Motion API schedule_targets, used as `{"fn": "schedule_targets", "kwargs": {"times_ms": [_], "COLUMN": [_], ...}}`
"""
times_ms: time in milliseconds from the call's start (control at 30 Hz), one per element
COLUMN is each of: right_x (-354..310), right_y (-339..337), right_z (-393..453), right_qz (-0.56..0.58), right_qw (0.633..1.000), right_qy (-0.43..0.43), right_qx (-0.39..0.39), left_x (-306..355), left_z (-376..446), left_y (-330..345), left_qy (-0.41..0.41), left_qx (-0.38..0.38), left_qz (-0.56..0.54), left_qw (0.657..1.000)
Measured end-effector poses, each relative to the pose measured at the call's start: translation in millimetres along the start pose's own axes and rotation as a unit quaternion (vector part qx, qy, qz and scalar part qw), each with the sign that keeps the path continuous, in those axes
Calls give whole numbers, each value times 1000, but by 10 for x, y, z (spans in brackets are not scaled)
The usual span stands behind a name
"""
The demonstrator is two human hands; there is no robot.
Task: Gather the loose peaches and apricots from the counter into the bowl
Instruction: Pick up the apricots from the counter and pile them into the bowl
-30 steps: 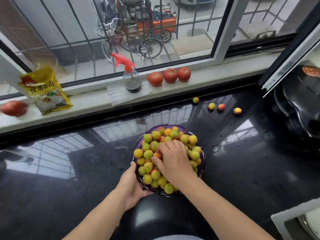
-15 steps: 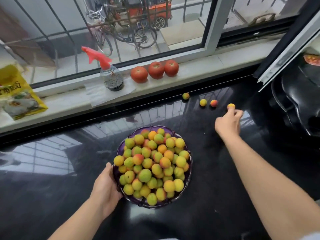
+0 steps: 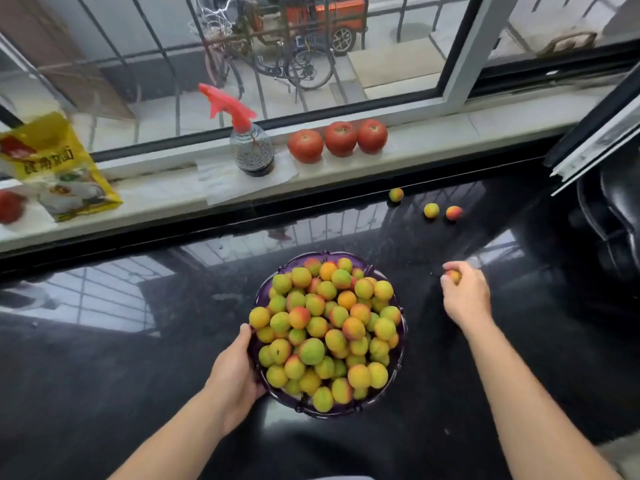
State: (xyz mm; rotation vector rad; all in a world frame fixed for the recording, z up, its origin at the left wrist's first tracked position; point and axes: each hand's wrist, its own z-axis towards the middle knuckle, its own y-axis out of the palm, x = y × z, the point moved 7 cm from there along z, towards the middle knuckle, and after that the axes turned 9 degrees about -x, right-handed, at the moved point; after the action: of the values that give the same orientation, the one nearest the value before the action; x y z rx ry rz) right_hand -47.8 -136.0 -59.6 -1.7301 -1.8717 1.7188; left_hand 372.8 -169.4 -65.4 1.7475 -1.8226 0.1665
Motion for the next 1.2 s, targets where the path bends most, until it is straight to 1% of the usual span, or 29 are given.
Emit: {"fn": "schedule_targets", "kwargs": {"times_ms": [67, 133, 200, 233, 300, 400, 500, 567, 700, 900, 967, 1033, 1067, 1133, 1200], "right_x": [68, -28, -319, -500, -839, -1253, -1510, -1602, -1667, -1705, -1706, -1613, -1517, -1250, -894], "right_y": [96, 143, 191, 204, 220, 269, 400, 511, 645, 664, 581, 404, 300, 100, -24], "right_z": [-540, -995, -1330, -1439, -1528, -1497, -1468, -1488, -1491, -1512, -1520, -1380, -1240, -859, -421], "right_qz": [94, 175, 208, 195, 130, 37, -103, -175, -232, -246, -217, -143, -106, -63, -59], "right_qw": [996, 984, 972, 969, 964, 953, 930, 914, 903, 893, 895, 919, 934, 962, 983], "right_qy": [-3, -16, -72, -116, -194, -266, -333, -353, -350, -365, -379, -360, -334, -263, -173], "right_qx": [-4, -26, -78, -99, -124, -141, -116, -102, -86, -92, -92, -79, -66, -35, -22], "left_x": [11, 40, 64, 68, 68, 46, 43, 64, 114, 135, 153, 194, 222, 300, 356], "left_z": [-39, -81, -127, -154, -193, -260, -302, -331, -351, -323, -315, -289, -277, -261, -221], "left_y": [-31, -69, -86, -84, -70, -49, -33, -32, -52, -82, -102, -106, -105, -107, -133], "left_qy": [-3, -2, 0, -2, -4, -2, 0, 1, 3, 9, 17, 30, 37, 57, 69], "left_qx": [4, 21, 24, 23, 24, 30, 38, 43, 51, 52, 51, 44, 40, 29, 25], "left_qz": [33, 64, 82, 88, 96, 88, 78, 78, 81, 102, 111, 129, 140, 152, 151], "left_qw": [999, 998, 996, 996, 995, 996, 996, 996, 995, 993, 992, 990, 989, 986, 986]}}
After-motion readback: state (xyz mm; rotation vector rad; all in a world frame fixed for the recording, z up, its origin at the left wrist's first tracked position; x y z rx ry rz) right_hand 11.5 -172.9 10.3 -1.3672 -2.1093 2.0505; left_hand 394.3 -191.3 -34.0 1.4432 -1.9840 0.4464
